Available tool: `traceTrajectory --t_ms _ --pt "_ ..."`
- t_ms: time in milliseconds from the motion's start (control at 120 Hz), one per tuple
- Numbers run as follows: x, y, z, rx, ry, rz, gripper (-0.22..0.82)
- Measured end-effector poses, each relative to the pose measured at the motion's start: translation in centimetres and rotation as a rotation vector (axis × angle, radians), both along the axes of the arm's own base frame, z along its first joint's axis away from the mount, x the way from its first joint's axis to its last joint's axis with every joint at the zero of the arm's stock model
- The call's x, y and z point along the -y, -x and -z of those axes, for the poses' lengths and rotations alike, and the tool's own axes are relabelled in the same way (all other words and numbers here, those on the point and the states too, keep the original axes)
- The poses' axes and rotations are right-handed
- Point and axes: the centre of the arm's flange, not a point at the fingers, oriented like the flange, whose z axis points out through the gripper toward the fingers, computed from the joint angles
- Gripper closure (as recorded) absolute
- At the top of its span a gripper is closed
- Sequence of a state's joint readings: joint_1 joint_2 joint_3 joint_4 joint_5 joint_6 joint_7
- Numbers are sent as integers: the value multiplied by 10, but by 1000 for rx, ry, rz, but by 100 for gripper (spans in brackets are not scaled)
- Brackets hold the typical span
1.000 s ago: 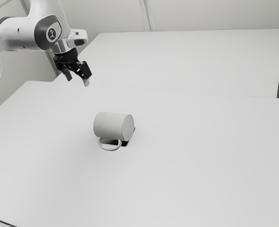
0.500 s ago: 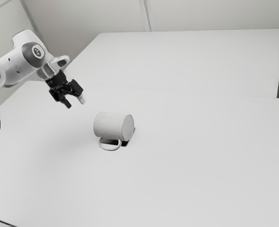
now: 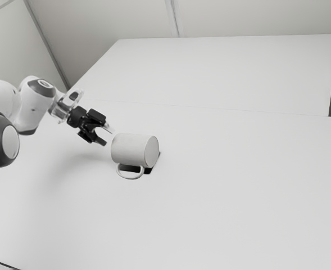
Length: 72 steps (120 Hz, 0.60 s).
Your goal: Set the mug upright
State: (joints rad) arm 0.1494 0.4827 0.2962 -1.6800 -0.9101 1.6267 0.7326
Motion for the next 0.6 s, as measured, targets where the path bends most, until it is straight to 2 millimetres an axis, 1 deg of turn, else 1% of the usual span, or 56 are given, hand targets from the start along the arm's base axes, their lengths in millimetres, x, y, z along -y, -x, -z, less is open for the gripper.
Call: traceTrajectory --t_ms 192,317,450,600 --pt "6 2 17 34 65 -7 0" --pt "18 1 26 53 100 0 0" --pt "25 -2 26 81 119 3 0" --pt "32 -4 23 108 133 13 4"
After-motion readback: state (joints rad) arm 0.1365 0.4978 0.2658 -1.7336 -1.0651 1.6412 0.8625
